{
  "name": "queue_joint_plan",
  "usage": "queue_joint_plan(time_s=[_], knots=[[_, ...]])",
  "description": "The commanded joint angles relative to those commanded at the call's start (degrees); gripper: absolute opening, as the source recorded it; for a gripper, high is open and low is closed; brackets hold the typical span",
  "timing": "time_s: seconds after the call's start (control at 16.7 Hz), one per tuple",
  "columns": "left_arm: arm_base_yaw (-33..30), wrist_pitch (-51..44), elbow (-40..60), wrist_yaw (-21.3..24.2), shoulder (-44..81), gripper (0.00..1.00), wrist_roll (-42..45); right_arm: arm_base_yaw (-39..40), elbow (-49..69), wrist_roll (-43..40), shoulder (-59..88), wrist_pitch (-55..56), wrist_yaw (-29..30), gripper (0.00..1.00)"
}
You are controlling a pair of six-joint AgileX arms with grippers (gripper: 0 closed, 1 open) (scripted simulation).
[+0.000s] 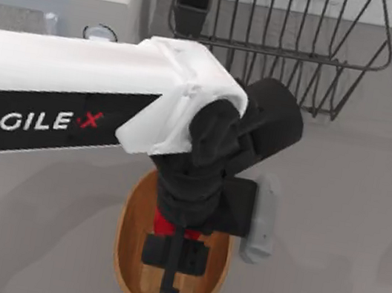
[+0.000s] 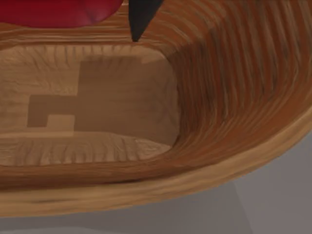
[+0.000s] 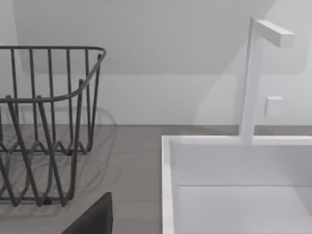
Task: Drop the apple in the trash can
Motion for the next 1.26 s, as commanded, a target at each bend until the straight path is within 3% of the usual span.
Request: queue_joint_plan(time_s=[0.12, 0.9, 1.26], knots=[[0.0, 0.0, 0.0, 0.0, 0.0, 0.0, 0.0, 0.0, 0.0, 0.0, 0.0, 0.0, 0.0, 1.0], [0.0, 0.0, 0.0, 0.0, 0.0, 0.98, 0.0, 0.0, 0.0, 0.0, 0.0, 0.0, 0.0, 1.0], [0.0, 0.0, 0.0, 0.0, 0.0, 1.0, 0.0, 0.0, 0.0, 0.0, 0.0, 0.0, 0.0, 1.0]])
